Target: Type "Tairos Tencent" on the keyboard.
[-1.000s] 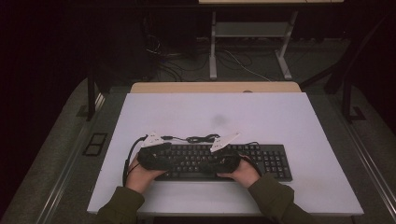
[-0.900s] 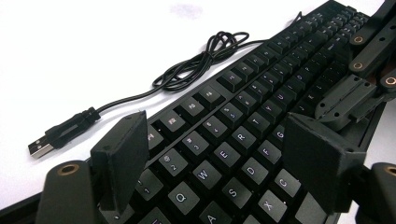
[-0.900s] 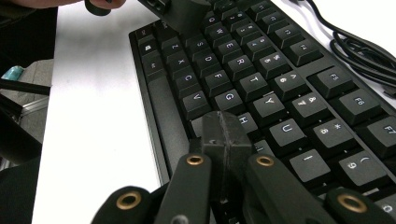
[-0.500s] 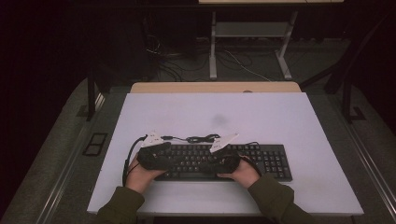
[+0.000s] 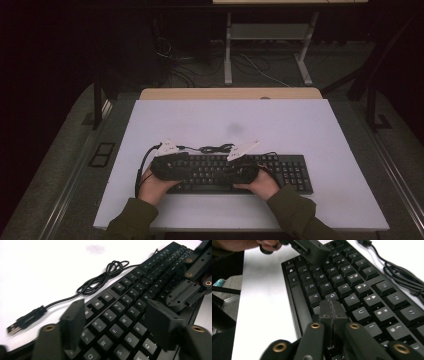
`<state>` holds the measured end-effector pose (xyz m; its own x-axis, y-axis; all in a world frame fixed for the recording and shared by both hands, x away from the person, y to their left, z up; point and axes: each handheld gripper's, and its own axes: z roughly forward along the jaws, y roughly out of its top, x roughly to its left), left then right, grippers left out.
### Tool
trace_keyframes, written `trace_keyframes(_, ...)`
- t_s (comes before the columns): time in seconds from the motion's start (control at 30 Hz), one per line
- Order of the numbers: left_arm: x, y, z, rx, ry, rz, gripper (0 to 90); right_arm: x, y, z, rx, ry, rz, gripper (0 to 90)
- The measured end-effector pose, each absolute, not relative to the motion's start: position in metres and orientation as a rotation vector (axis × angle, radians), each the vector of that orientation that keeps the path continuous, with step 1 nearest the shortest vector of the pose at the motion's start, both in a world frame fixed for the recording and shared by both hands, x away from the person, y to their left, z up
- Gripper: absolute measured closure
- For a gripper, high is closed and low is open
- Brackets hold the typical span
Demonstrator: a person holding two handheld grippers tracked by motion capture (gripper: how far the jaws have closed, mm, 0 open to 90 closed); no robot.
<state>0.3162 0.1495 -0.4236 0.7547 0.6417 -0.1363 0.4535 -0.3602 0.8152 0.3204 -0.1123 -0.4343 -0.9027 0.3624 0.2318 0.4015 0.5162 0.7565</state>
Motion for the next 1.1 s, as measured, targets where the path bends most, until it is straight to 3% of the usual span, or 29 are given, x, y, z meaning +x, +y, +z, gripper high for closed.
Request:
trace_keyframes(0.3, 0.318, 0.134, -0.424, 2.044, 0.777, 0.232, 68.4, 0.324, -0.120, -0.431, -0.716, -2.669, -1.417, 75.1)
trace_keyframes(0.53, 0.321, 0.124, -0.429, 2.085, 0.760, 0.197, 86.6, 0.327, -0.126, -0.427, -0.747, -2.646, -1.458, 62.9)
trace_keyframes(0.83, 0.324, 0.115, -0.435, 2.122, 0.758, 0.177, 89.2, 0.330, -0.132, -0.424, -0.784, -2.624, -1.506, 47.8)
trace_keyframes(1.1, 0.324, 0.112, -0.436, 2.167, 0.751, 0.178, 89.4, 0.333, -0.137, -0.421, -0.816, -2.610, -1.535, 43.8)
